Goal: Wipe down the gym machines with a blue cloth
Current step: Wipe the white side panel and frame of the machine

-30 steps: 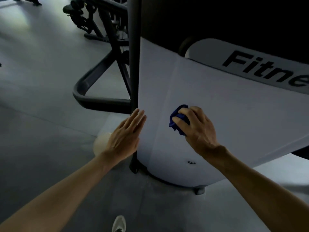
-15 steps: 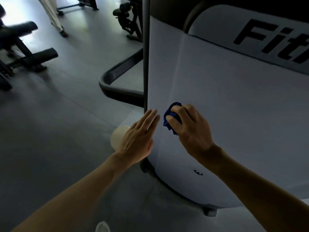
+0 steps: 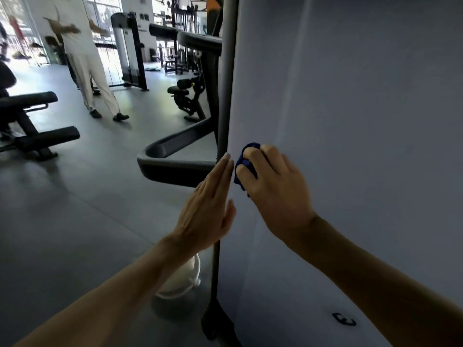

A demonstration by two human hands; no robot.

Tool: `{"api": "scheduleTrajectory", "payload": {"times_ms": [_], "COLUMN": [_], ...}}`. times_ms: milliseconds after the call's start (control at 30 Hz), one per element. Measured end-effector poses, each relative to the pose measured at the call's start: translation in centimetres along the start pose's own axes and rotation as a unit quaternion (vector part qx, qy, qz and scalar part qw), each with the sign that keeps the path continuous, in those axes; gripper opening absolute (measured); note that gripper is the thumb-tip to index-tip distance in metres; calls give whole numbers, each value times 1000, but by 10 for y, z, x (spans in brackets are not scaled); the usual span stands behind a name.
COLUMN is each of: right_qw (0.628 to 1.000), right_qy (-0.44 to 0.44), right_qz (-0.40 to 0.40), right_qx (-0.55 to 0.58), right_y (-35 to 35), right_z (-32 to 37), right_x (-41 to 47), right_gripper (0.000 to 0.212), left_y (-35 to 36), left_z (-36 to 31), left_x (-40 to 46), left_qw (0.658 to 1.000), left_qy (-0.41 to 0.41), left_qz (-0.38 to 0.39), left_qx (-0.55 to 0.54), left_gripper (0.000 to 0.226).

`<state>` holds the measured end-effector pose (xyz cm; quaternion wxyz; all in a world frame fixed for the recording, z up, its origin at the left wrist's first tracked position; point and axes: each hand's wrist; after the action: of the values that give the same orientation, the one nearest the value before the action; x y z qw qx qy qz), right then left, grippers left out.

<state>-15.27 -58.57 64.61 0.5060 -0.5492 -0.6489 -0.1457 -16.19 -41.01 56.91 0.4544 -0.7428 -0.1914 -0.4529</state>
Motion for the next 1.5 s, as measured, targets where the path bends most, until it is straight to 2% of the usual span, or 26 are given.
{"api": "scheduleTrajectory", "payload": {"times_ms": [100,233,400,567,700,800,867,933,1033,1100,1167,1267,1367,1500], "right_qw": [999,997,995,996,996,997,997,998,996,993,992,999,994,968], "right_qy": [-15,-17,-3,-21,-28,-27,-16,-1,-2,-4,2,0,3,10], "right_qz": [-26,-61,-92,-84,-82,-69,-56,-38,5,24,35,13,-19,45], "right_qx": [-30,-33,-29,-34,1,27,41,55,88,116,121,44,-110,-248], "right_y": [14,31,41,37,33,31,30,31,27,20,9,-13,-33,-41], "right_z": [8,16,26,25,22,23,24,24,20,18,18,14,-1,-25], "right_x": [-19,-47,-71,-80,-85,-88,-93,-98,-102,-102,-104,-108,-103,-96], "right_gripper": [32,35,39,59,45,47,46,46,56,52,45,43,57,70], "left_y": [24,55,87,101,110,112,111,106,103,101,101,106,112,119], "left_z": [5,-2,-11,-11,-6,-2,-4,-11,-25,-31,-38,-50,-60,-55], "left_x": [-9,-21,-35,-41,-41,-42,-44,-47,-55,-64,-70,-63,-47,-32], "left_qw": [997,985,966,972,969,962,960,962,963,963,964,959,947,937], "left_qy": [1,15,36,35,52,43,27,3,-4,-8,-4,-30,-84,-83], "left_qz": [-71,-145,-196,-212,-240,-268,-280,-266,-256,-245,-234,-247,-279,-314], "left_qx": [-16,-96,-163,-98,-42,32,12,-68,-90,-111,-123,-137,-137,-129], "left_gripper": [77,79,86,81,71,55,41,53,86,92,89,82,69,50]}}
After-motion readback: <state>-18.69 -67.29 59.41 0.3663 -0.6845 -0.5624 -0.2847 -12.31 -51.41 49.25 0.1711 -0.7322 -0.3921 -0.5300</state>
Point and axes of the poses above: each hand's wrist, its own x-axis towards the middle knuckle, its own y-axis out of the palm, z = x × y, and after that the axes turned 12 degrees about -z, right-handed
